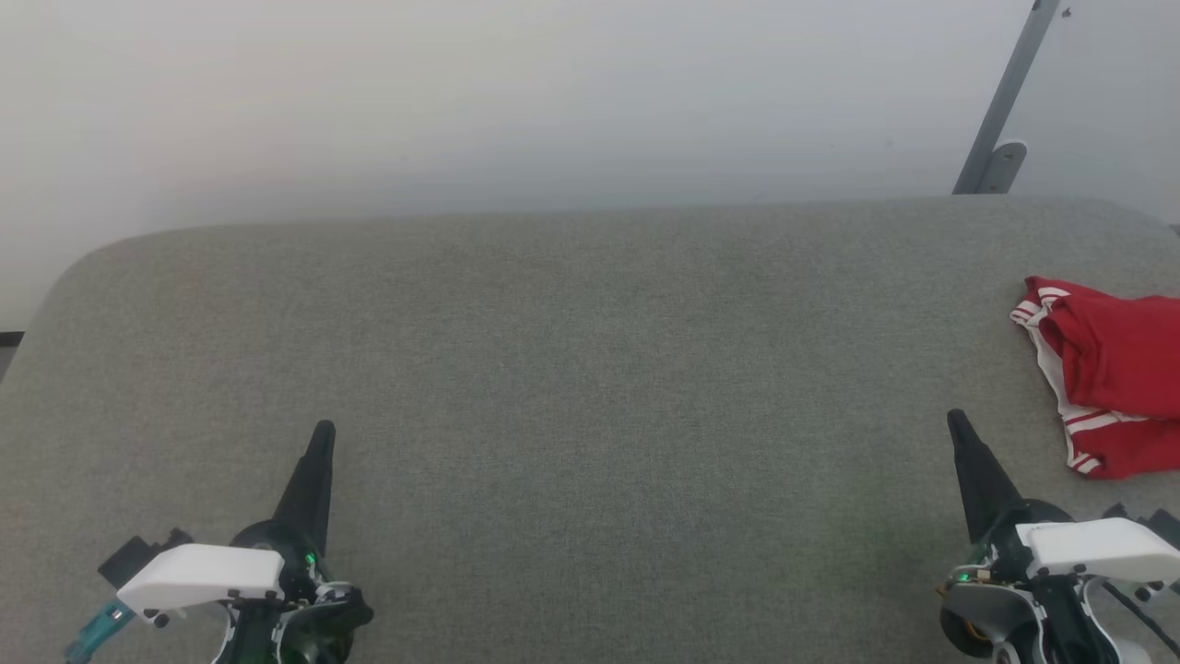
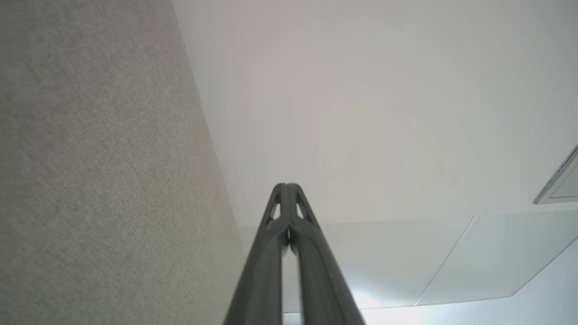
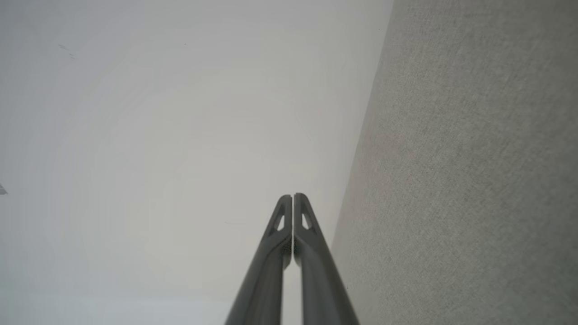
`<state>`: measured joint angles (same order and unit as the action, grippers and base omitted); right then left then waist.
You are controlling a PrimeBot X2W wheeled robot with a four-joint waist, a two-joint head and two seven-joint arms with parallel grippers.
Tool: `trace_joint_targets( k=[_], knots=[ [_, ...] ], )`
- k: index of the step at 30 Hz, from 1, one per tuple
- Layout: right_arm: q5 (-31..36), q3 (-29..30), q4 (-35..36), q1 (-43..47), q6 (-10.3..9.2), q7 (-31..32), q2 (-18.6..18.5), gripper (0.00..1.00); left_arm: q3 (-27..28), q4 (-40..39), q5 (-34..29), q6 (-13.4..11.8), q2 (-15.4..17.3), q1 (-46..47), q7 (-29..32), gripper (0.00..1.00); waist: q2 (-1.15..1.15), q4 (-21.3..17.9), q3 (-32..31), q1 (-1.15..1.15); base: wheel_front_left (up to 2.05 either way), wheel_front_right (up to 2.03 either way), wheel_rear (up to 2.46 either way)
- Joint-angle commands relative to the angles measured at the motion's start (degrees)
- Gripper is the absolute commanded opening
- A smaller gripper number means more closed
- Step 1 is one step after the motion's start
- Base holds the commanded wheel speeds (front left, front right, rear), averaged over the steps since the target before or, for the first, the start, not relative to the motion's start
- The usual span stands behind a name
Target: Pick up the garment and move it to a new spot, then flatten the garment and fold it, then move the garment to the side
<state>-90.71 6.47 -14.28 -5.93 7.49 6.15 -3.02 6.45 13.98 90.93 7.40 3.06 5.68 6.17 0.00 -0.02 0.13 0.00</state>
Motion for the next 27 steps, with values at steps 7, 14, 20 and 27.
trace_joint_targets(
  k=[7,14,20,27],
  knots=[
    [-1.8,0.2,0.4,-0.5,0.0,0.6,0.2,0.0,0.2,0.1,1.5,0.2,-0.3,0.9,0.6,0.0,0.0,0.0,0.0,0.0,0.0,0.0,0.0],
    [-1.8,0.1,0.4,-0.5,0.0,0.6,0.2,0.0,0.2,0.1,1.5,0.2,-0.3,0.9,0.6,0.0,0.0,0.0,0.0,0.0,0.0,0.0,0.0],
    [-1.8,0.1,0.4,-0.5,0.0,0.6,0.2,0.0,0.2,0.1,1.5,0.2,-0.3,0.9,0.6,0.0,0.0,0.0,0.0,0.0,0.0,0.0,0.0],
    [-1.8,0.1,0.4,-0.5,0.0,0.6,0.2,0.0,0.2,0.1,1.5,0.2,-0.3,0.9,0.6,0.0,0.0,0.0,0.0,0.0,0.0,0.0,0.0]
  ],
)
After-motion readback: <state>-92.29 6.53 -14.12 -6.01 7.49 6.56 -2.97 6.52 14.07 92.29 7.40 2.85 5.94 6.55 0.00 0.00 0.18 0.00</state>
